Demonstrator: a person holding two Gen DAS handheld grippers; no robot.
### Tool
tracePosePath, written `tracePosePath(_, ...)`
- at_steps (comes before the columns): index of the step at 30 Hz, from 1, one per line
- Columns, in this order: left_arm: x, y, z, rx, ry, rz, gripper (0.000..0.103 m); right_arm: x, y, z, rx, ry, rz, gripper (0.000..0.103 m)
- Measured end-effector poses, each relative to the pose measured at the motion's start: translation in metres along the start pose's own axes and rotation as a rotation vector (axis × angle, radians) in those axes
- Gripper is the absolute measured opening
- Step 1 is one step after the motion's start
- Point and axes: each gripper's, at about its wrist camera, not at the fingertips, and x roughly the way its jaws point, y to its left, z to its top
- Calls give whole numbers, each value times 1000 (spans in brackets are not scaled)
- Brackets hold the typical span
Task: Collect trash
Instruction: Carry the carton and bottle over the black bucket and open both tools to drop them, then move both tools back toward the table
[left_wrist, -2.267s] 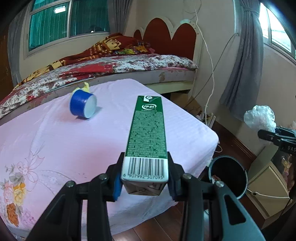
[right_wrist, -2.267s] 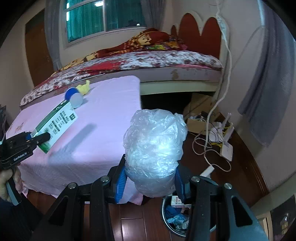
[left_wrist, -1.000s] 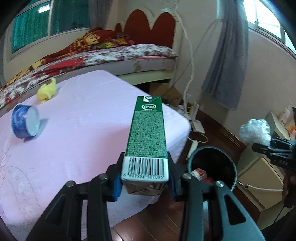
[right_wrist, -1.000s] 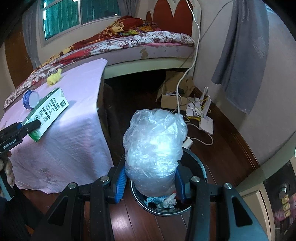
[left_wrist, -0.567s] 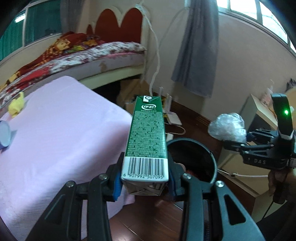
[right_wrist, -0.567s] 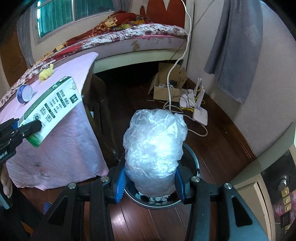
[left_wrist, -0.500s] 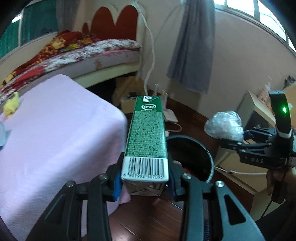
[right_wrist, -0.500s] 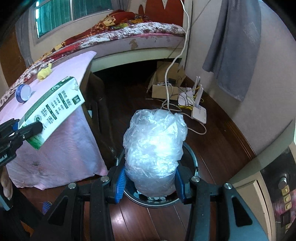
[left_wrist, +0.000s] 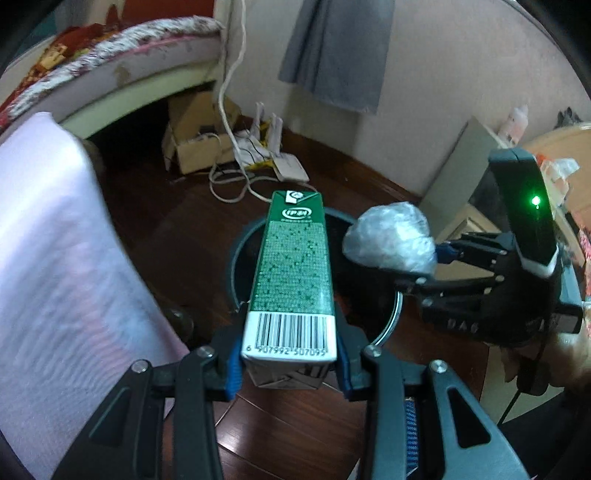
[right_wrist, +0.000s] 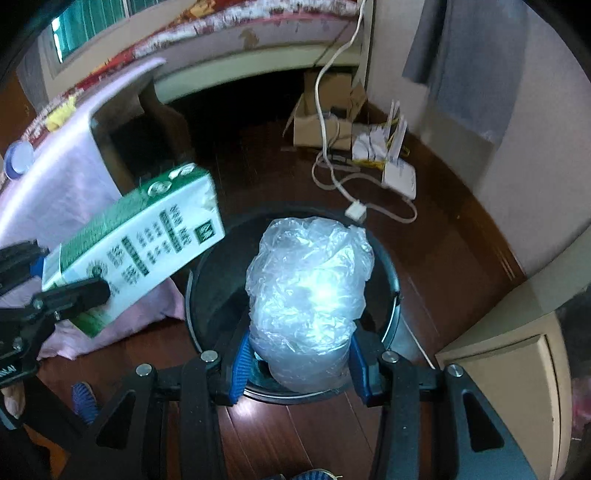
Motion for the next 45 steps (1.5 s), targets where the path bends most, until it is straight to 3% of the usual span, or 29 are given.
tracePosePath(3,17,-2,5,8,55,-37,47,19,0,1,-27,34,-3,48)
tracePosePath(4,22,1,6,-12,66,-11,66,27,1,0,-34,55,-6,50)
tracePosePath(5,22,3,4,-32,63,2,78,34,-1,-1,-45,74,-37,61)
tracePosePath(6,16,8,1,-63,37,4,95,41,-5,-4,-55,91,-95,83)
tracePosePath(7,10,12,-1,-75,20,17,100,41,-7,-6,-52,92,-111,88)
tracePosePath(12,-9,19,-16,-72,-18,143,100,31,-28,-8,55,86,-104,91)
tracePosePath(14,-17,24,-20,-96,-29,156,100,24,-30,-8,95,88,-103,103)
tracePosePath(18,-38,33,-27,-122,-61,183,100,-4,-23,2,139,26,-96,103)
tracePosePath(27,-93,42,-24,-144,-156,246,100,-74,25,29,95,-114,-104,103)
tracePosePath(35,-128,55,-31,-167,-227,287,100,-97,63,34,34,-185,-98,103)
tracePosePath(45,-193,108,-58,-268,-345,456,100,-130,127,68,-32,-336,-6,103)
